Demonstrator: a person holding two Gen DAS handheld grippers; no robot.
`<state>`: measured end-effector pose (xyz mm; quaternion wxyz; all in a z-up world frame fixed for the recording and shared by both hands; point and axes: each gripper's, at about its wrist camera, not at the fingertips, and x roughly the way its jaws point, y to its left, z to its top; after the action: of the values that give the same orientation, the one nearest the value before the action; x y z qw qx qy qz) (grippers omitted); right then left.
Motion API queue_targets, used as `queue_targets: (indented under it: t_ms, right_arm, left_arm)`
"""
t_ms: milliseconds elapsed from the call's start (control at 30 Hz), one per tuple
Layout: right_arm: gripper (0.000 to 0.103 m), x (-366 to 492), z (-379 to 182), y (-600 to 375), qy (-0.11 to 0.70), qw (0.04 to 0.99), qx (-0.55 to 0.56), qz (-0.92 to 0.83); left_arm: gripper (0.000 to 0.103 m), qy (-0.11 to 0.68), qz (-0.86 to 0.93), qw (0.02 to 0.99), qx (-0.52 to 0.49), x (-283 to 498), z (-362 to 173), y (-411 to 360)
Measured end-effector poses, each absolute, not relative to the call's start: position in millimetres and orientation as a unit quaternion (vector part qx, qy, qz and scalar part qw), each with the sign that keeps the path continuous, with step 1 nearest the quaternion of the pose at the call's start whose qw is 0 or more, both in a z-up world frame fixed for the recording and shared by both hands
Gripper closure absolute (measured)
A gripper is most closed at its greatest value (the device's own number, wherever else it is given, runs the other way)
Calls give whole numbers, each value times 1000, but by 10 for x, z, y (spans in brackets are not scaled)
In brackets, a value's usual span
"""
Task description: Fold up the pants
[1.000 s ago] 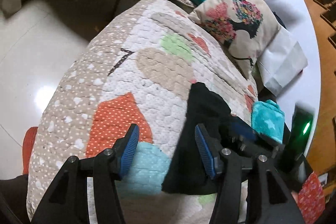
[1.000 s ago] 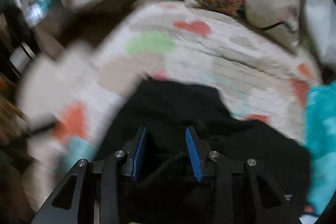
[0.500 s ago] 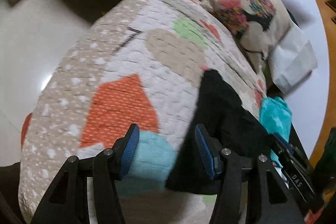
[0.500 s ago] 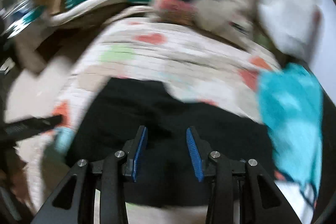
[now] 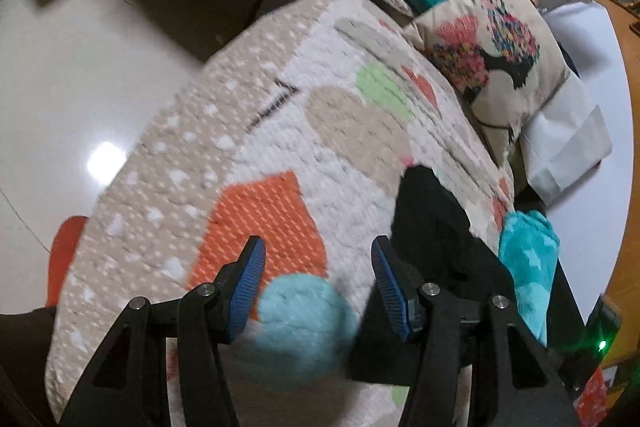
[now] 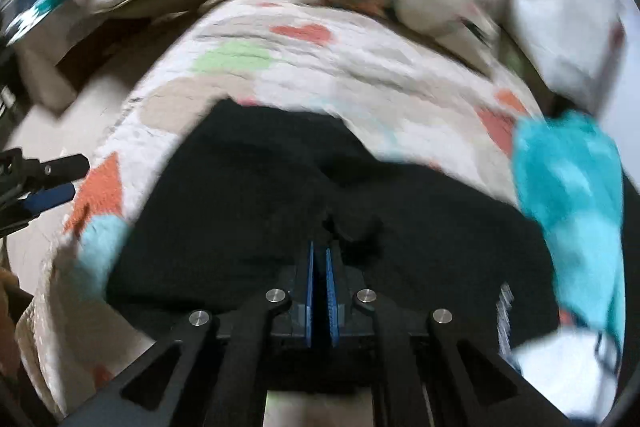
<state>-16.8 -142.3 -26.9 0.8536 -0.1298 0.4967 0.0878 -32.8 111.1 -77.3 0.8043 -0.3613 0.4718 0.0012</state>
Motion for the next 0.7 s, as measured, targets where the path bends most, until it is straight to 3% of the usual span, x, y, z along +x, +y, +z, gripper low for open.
queue_targets:
  t_ms: [200, 367, 433, 467, 500, 633, 700]
  right_arm:
    - [92, -427, -527, -2004, 572, 817, -62, 32]
    - [89, -509, -103, -1977, 521, 850, -24, 71]
    - [68, -342, 167, -1762, 492, 861, -21, 126]
    - [44, -230, 251, -1623, 486, 860, -20, 156]
    - [34, -110, 308, -1487, 481, 856, -22, 189]
    - [34, 363, 304, -904, 491, 832, -66, 249]
    - [42, 643, 114, -613, 535, 801, -71, 260]
  left_arm:
    - [49, 494, -45, 792, -357, -337, -922, 845]
    - [49, 496, -80, 793, -345, -330, -940, 623]
    - [49, 498, -91, 796, -332, -321, -937, 523]
    - [49, 500, -94, 798, -323, -319, -938, 472]
    - [49, 501, -94, 802, -311, -326, -936, 425]
    - [49, 501, -90, 819, -266, -356, -909, 277]
    - [54, 501, -84, 821, -261, -366, -918, 260]
